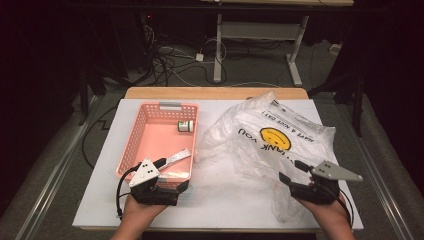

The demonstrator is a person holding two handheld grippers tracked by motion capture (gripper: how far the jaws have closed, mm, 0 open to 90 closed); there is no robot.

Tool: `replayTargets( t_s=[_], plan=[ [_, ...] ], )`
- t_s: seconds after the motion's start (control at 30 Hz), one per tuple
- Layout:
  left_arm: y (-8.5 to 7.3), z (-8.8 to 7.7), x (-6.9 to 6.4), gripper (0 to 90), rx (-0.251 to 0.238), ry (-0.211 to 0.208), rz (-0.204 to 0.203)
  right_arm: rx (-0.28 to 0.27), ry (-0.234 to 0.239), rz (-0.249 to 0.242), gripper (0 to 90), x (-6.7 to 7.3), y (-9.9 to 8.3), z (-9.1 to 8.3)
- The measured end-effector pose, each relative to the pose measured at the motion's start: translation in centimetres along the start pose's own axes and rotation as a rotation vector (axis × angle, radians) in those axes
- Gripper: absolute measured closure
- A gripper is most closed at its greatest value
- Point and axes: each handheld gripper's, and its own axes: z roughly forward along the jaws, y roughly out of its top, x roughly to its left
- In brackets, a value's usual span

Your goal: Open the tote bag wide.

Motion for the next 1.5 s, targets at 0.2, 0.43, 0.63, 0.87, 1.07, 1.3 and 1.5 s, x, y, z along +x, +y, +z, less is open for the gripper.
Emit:
replayTargets(
  t_s=[0.2,0.43,0.63,0.87,1.07,1.3,1.5],
  plan=[
    [0.0,0.0,0.1,0.0,-0.007,-0.003,-0.011,-0.003,0.041,-0.068,34.7,-0.9,2.9,3.9],
    [-0.2,-0.1,0.2,0.0,-0.003,0.011,-0.013,0.098,0.119,-0.141,34.1,0.0,2.5,8.2],
    [-0.3,-0.4,0.3,0.0,-0.002,0.022,-0.014,0.193,0.142,-0.177,37.5,0.7,1.1,10.3],
    [-0.4,-0.7,0.2,0.0,-0.003,0.025,-0.011,0.269,0.119,-0.190,53.4,0.6,-0.3,11.9],
    [-0.4,-0.6,0.3,0.0,0.000,0.025,-0.005,0.271,0.104,-0.166,66.5,0.1,-0.6,12.1],
    [-0.4,-0.6,0.1,0.0,0.002,0.023,-0.001,0.267,0.083,-0.122,86.9,-0.4,-0.6,12.1],
    [-0.4,-0.6,0.1,0.0,0.003,0.019,-0.001,0.232,0.069,-0.065,90.0,-0.8,-0.6,11.7]
  ],
)
